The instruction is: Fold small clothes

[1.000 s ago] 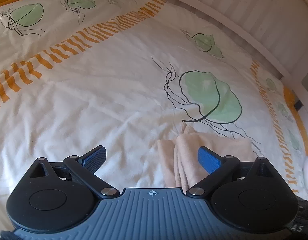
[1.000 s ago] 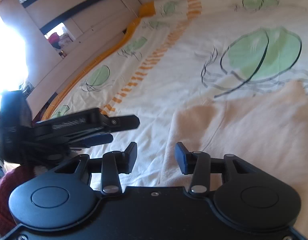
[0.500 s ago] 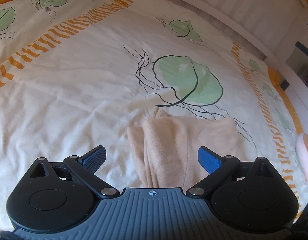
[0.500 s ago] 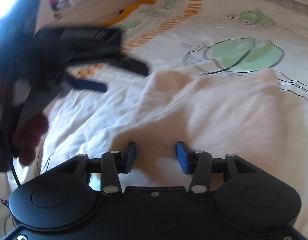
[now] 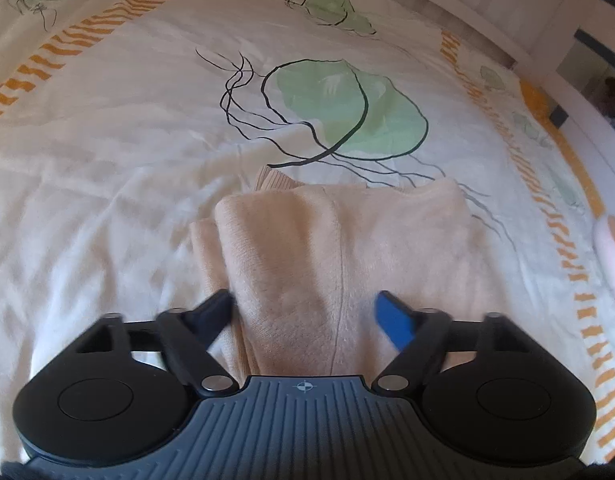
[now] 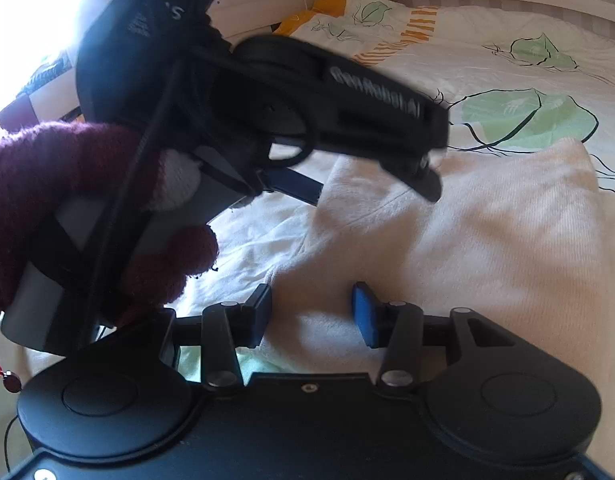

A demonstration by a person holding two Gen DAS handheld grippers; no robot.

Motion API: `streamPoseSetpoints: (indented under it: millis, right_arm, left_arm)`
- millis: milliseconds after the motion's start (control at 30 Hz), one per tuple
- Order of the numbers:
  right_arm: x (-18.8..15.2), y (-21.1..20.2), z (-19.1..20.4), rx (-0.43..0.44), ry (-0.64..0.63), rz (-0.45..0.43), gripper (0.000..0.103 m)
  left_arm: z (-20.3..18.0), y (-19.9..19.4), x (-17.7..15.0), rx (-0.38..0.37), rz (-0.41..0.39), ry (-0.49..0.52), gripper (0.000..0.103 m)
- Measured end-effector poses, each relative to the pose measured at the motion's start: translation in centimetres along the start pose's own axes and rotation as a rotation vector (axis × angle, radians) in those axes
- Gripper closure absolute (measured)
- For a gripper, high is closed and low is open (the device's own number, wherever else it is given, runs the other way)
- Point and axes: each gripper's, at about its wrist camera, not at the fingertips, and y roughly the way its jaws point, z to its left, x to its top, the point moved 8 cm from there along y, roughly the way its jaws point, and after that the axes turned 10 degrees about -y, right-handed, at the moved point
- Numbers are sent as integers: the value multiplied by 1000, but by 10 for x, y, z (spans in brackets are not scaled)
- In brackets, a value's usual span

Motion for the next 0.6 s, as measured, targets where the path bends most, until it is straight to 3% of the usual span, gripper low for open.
streamPoseSetpoints:
  millis: [433, 600]
  right_arm:
    - [-4, -4, 4, 38, -38, -23, 43]
    - [-6, -14, 13, 46, -128, -18, 40]
  left_arm:
    - [-4, 5, 2, 109, -25, 123, 47]
    - [1, -11, 11, 235, -134, 187, 46]
